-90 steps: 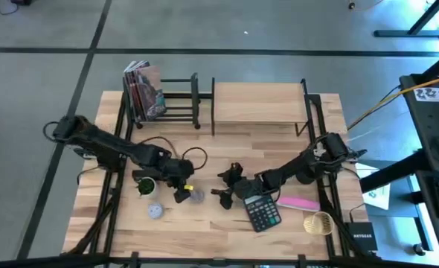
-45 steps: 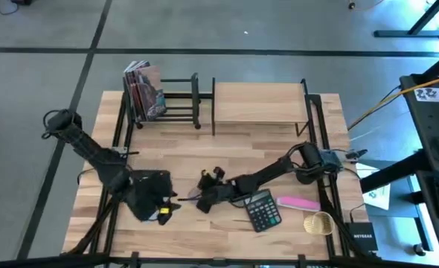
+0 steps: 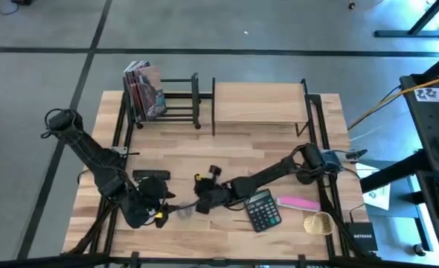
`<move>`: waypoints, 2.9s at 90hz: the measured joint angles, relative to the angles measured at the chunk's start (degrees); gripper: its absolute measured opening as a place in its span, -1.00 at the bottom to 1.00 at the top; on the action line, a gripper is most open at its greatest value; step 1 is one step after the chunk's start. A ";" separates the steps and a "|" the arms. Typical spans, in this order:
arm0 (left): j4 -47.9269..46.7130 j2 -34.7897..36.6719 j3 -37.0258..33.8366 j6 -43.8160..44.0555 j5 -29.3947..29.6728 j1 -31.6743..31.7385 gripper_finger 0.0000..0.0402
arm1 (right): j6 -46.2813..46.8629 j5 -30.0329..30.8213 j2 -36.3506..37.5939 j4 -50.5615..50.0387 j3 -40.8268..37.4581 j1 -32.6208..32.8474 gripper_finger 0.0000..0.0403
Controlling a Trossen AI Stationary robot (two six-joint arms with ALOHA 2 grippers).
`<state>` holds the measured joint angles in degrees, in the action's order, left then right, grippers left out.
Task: Stock shelves
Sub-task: Remove the green book from the bookshelf
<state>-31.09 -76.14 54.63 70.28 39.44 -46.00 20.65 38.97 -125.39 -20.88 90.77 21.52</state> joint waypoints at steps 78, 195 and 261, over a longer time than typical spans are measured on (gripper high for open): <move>-22.31 16.83 0.00 -6.08 3.02 46.12 0.11 | 25.74 23.07 6.10 -29.52 -11.01 6.40 -1.00; -44.68 13.62 3.56 0.39 -0.66 60.91 0.11 | -13.91 -11.59 5.88 10.45 -13.62 6.09 -1.00; -36.74 3.87 3.45 -8.26 -0.41 70.55 -0.14 | -13.56 -13.13 5.86 9.67 -13.64 6.25 -1.00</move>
<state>-67.83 -72.27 58.08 62.02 39.03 24.55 7.09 25.84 -119.52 -11.21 77.12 27.77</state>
